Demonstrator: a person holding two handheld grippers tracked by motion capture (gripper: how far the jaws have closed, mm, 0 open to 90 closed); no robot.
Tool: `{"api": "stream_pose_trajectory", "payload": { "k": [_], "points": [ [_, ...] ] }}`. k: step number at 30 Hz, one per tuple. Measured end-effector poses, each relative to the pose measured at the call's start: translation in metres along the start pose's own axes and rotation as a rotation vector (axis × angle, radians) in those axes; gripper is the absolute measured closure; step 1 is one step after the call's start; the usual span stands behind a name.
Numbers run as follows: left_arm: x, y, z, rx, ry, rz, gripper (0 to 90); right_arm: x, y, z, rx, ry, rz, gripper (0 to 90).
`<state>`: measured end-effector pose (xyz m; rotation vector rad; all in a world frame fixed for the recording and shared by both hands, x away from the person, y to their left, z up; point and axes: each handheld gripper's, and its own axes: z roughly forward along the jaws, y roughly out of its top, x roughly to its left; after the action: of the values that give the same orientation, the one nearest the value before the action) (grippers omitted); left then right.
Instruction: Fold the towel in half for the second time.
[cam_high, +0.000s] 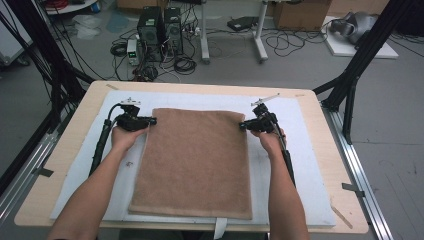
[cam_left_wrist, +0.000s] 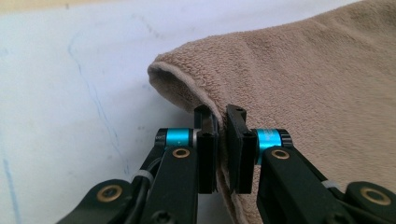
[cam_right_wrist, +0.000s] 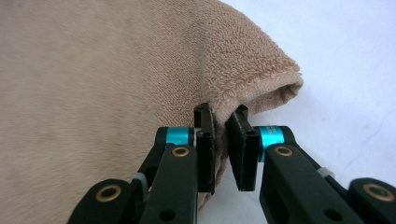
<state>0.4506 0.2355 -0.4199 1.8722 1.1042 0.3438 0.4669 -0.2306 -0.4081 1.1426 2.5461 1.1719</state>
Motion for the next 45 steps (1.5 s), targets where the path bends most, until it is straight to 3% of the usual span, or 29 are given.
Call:
{"api": "stream_pose_trajectory", "payload": {
  "k": [5,8,13,15,21,25,28,32,34,37,42,45],
  "points": [
    [-0.009,0.006,-0.029,-0.034,-0.038,0.064,83.3,0.014,0.004,-0.030,-0.038,0.056,-0.042,82.2],
    [-0.020,0.003,-0.050,-0.051,-0.052,0.104,83.3,0.032,0.005,-0.052,-0.063,0.090,-0.096,82.2],
    [-0.042,-0.028,-0.083,-0.081,-0.073,0.159,83.3,0.062,-0.012,-0.075,-0.054,0.140,-0.171,82.2],
    [-0.049,-0.044,-0.091,-0.067,-0.088,0.186,83.2,0.071,-0.025,-0.075,-0.043,0.160,-0.196,82.2],
    [-0.070,-0.087,-0.107,-0.028,-0.110,0.254,82.2,0.094,-0.071,-0.071,0.013,0.207,-0.203,82.2],
    [-0.070,-0.108,-0.113,0.022,-0.102,0.271,79.4,0.098,-0.094,-0.066,0.031,0.230,-0.183,81.9],
    [-0.065,-0.116,-0.119,0.046,-0.095,0.250,75.5,0.096,-0.102,-0.064,0.029,0.230,-0.168,78.6],
    [-0.061,-0.111,-0.126,0.035,-0.098,0.217,62.1,0.093,-0.098,-0.074,-0.004,0.189,-0.133,61.9],
    [-0.061,-0.102,-0.128,0.017,-0.099,0.209,54.7,0.092,-0.093,-0.081,-0.033,0.162,-0.138,52.1],
    [-0.061,-0.087,-0.126,0.013,-0.102,0.207,47.3,0.089,-0.084,-0.087,-0.070,0.148,-0.132,44.7],
    [-0.060,-0.067,-0.112,0.018,-0.091,0.214,40.2,0.088,-0.065,-0.076,-0.066,0.124,-0.140,37.5],
    [-0.058,-0.058,-0.099,0.034,-0.086,0.202,36.7,0.087,-0.056,-0.063,-0.041,0.137,-0.140,35.9]
  ]
}}
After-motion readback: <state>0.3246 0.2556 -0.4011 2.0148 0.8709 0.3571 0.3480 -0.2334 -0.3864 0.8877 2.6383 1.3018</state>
